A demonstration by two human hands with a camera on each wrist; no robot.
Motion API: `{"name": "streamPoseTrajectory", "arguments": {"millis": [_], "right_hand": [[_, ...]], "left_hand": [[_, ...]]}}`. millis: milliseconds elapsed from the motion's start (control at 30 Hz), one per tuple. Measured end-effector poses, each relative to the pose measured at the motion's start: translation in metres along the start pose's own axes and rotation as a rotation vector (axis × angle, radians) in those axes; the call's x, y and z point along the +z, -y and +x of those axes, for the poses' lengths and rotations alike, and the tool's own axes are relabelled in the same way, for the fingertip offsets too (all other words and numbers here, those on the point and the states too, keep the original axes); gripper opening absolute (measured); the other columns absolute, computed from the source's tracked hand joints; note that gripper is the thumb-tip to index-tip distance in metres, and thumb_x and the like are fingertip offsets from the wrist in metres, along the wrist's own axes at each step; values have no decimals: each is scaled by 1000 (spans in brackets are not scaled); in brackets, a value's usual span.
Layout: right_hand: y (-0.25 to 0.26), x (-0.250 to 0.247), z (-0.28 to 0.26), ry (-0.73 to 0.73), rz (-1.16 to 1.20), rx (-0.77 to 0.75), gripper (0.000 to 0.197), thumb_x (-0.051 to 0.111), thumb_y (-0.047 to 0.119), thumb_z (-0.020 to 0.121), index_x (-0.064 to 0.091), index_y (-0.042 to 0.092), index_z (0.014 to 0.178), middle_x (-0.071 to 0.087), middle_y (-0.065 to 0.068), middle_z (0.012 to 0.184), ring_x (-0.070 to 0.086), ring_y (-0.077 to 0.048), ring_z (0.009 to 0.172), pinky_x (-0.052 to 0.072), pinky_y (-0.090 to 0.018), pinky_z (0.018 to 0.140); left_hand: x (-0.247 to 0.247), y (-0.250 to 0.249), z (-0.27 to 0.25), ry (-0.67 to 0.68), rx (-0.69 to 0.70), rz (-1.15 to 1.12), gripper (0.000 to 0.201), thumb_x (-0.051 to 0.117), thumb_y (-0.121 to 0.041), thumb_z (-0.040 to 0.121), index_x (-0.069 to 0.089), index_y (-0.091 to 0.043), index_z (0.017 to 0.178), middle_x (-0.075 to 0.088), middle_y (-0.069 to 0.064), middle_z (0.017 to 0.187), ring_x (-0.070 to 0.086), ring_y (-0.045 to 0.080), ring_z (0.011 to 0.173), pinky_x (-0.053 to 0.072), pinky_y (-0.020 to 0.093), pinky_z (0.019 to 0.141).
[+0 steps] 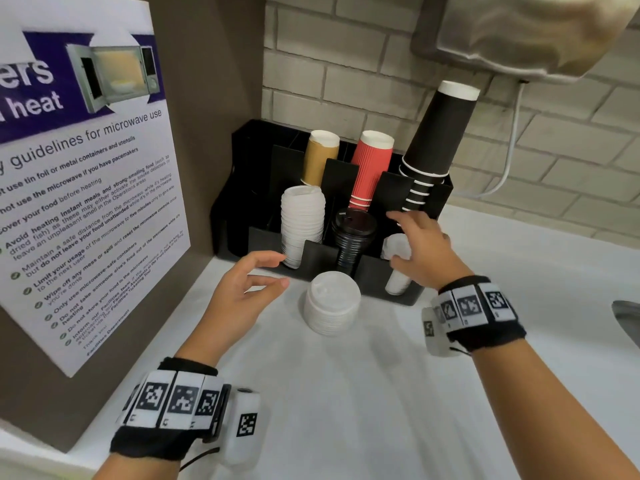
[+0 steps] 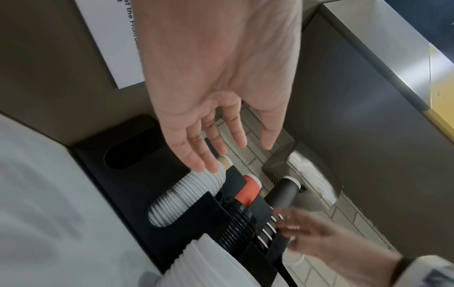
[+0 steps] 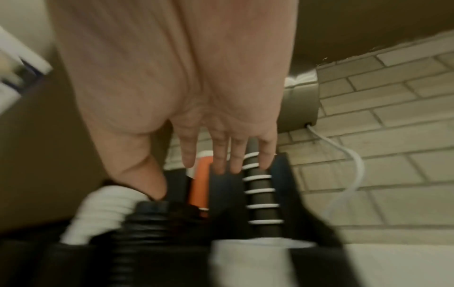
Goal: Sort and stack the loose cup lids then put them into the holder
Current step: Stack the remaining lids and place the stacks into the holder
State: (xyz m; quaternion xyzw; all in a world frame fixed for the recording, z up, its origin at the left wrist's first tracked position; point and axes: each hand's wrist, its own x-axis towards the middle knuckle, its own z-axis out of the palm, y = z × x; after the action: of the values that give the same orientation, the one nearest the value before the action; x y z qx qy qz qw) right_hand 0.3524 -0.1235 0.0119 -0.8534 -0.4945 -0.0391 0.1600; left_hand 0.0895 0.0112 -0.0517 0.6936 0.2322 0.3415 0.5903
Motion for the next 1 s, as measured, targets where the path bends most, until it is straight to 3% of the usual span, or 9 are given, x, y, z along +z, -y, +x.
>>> {"name": "streamPoseTrajectory", "arguments": {"millis": [67,133,233,367,567,733,833,933,1000], "right_hand": [[25,7,-9,12,200,-142,60,72,17,78,50,17,134,50,-8,124,48,-28,119,40,-41,101],[50,24,-17,228,224,-177,58,72,33,82,48,22,134,50,-5,121,48,-25,117,40,-36,101],[69,50,-17,442,56,-77,72,65,54,82,32,34,143,44,-10,127,42,-31,121,39,-44,103],[77,67,-11,512,-76,4,87,68,62,74,23,38,145,41,-12,133,40,-35,124,41,-48,100],[75,72,-7,480,-33,51,83,75,50,69,31,36,139,42,-8,124,43,-33,118,43,-47,97],[70,54,-10,271,195,84,74,76,48,67,39,36,131,44,-4,120,47,-29,114,41,-44,99],[77,41,-23,155,589,47,67,80,43,69,44,40,126,50,6,123,46,-13,116,39,-30,96],[91,33,-42,192,914,41,64,80,45,67,48,47,122,57,16,115,55,-7,111,46,-25,91],[96,31,-52,218,978,44,67,78,48,64,48,48,124,59,13,115,59,-6,107,49,-21,85]], "left_hand": [[-1,1,1,1,-7,9,29,68,-15,90,63,-38,107,62,-29,108,63,-2,87,46,9,75],[-1,1,3,0,-5,16,30,69,-15,89,63,-38,106,62,-33,105,63,-2,87,46,11,76],[-1,0,4,2,8,11,30,69,-16,89,63,-39,106,61,-33,105,64,-2,88,46,11,77],[-3,0,1,0,-1,6,29,69,-17,90,64,-39,107,61,-30,107,64,0,90,47,13,77],[-8,-2,-2,-28,-3,0,27,68,-14,89,64,-33,108,61,-20,110,63,-4,84,46,6,74],[-4,-6,-2,-15,-17,-8,31,70,-13,88,63,-31,112,60,-16,115,63,-4,86,47,10,74],[8,-8,-3,60,-41,-61,53,79,-24,77,56,-38,123,58,-15,123,64,0,100,51,17,75],[23,-9,-3,171,-36,-131,88,87,-34,63,41,-46,137,51,-11,137,58,8,119,55,31,93],[30,-11,-3,212,-21,-178,96,93,-34,60,39,-47,139,50,-7,140,59,15,121,55,37,95]]}}
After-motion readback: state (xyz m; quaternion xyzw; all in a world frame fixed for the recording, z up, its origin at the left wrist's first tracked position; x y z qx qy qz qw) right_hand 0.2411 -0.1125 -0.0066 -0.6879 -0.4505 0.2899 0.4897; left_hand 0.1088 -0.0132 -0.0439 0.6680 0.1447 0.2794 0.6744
